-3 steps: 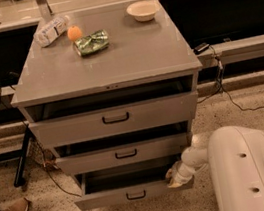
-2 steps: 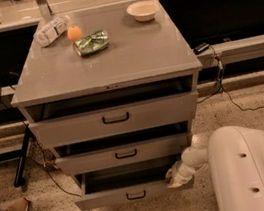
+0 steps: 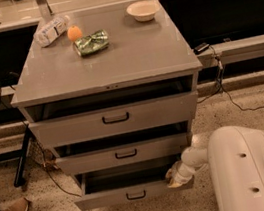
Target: Open bottom drawer
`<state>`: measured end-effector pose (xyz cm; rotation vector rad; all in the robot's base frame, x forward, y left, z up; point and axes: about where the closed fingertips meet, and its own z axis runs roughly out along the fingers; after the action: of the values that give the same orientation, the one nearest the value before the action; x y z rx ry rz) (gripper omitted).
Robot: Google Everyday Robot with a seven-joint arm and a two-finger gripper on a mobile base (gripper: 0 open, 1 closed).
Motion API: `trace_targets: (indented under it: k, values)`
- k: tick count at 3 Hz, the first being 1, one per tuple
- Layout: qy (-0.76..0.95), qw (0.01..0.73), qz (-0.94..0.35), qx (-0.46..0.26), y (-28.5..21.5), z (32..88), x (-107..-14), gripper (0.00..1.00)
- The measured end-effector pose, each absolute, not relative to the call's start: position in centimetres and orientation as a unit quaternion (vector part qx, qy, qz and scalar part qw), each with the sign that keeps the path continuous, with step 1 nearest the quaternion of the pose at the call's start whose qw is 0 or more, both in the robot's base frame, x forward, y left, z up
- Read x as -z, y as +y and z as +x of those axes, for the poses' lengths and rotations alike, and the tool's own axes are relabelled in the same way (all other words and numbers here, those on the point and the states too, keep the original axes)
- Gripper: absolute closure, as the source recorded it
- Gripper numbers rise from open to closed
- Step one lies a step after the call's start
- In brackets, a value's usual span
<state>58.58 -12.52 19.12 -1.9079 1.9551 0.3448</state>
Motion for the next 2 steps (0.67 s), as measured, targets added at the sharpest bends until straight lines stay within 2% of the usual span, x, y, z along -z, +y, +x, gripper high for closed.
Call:
trace_targets:
  k: [2]
  values:
    - [0.697, 0.193, -0.680, -0.123, -12.52, 58.58, -19.12, 0.34]
